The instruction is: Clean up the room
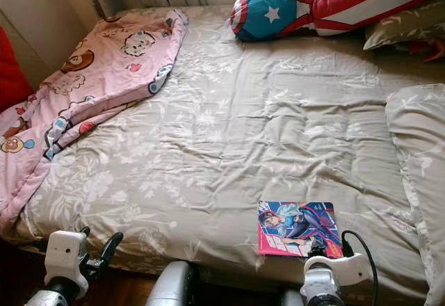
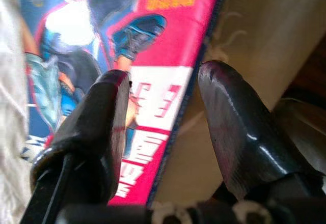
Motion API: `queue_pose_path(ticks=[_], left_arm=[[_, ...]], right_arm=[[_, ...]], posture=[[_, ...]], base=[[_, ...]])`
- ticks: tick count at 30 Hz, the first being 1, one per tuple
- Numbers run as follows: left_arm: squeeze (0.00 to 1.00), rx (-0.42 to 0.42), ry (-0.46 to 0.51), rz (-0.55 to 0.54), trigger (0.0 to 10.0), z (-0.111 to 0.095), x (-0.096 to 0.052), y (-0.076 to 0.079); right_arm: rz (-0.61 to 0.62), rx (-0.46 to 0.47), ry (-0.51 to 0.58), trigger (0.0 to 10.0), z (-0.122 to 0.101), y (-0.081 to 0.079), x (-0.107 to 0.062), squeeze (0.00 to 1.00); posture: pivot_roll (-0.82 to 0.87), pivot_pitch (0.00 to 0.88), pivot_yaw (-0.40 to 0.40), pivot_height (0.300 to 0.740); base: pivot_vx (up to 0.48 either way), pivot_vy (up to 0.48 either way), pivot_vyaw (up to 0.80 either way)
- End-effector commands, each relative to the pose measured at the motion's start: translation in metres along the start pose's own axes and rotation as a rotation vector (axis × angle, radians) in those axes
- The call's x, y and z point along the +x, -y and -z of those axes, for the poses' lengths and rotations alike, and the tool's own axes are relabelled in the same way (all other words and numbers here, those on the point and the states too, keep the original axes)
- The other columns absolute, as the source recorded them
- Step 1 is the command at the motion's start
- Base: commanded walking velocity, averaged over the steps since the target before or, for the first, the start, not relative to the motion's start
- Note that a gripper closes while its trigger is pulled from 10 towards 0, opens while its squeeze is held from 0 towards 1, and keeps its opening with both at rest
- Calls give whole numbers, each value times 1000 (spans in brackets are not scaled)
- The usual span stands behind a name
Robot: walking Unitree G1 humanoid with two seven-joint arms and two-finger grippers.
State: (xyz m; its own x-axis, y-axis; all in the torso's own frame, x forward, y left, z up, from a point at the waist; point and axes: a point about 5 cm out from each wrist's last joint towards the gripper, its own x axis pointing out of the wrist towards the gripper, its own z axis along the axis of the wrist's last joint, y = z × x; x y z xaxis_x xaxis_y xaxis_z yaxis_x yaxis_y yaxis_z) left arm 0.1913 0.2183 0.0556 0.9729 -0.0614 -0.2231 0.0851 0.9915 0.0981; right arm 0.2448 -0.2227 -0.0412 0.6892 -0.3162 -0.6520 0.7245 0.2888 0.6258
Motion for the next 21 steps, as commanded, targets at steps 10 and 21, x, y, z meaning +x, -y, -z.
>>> queue_pose_path(ticks=[10, 21], left_arm=[[0, -66, -85, -52, 10000, 30, 32, 6], [0, -139, -275, -76, 10000, 70, 57, 21]], right_arm=[[-304, -718, 60, 10000, -1, -16, -5, 0], [-305, -725, -93, 10000, 31, 18, -17, 0]], posture=[[88, 30, 65, 648], [31, 0, 17, 648]], base=[[0, 0, 0], [0, 0, 0]])
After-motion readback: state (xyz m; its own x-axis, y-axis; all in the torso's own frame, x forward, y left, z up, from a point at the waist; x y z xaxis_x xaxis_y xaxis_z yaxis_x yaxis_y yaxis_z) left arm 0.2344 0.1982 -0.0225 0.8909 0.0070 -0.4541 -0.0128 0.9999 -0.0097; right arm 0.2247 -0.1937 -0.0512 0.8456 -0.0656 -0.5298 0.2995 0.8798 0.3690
